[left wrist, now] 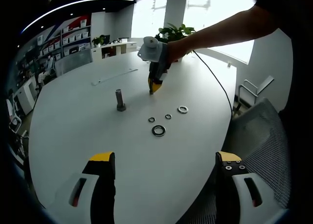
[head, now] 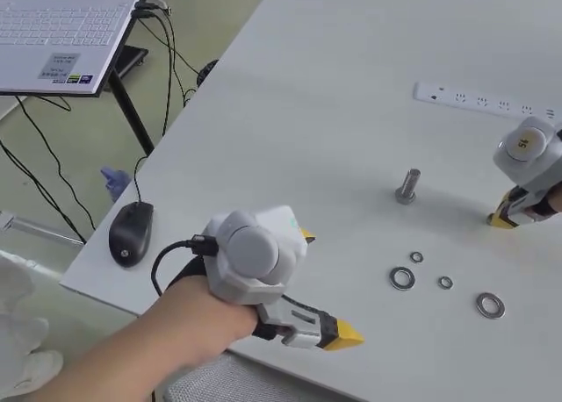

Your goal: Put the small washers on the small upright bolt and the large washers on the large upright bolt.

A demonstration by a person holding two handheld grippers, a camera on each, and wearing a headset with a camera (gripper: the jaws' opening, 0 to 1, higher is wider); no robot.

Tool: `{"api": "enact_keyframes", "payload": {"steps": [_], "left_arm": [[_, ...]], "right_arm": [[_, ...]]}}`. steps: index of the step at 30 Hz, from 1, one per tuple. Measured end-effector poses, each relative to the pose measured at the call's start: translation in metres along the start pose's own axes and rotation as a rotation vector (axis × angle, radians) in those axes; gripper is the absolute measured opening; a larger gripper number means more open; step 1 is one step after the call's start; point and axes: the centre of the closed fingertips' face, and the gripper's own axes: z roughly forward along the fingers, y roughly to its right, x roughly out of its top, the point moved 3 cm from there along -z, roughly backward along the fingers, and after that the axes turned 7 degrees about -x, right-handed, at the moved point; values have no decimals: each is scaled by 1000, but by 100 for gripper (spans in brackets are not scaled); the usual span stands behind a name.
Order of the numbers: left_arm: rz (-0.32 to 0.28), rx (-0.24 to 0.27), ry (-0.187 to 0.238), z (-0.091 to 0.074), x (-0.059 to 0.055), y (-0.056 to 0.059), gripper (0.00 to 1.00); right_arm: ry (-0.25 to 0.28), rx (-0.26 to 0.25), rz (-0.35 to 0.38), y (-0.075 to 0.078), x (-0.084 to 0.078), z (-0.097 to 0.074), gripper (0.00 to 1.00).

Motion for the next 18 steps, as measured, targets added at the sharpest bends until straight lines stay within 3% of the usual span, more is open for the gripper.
{"api": "enact_keyframes", "payload": {"steps": [18], "left_arm": [[4, 3, 3, -3, 2, 0, 84]], "right_arm": [[18, 4, -11, 0, 2, -4, 21]]}}
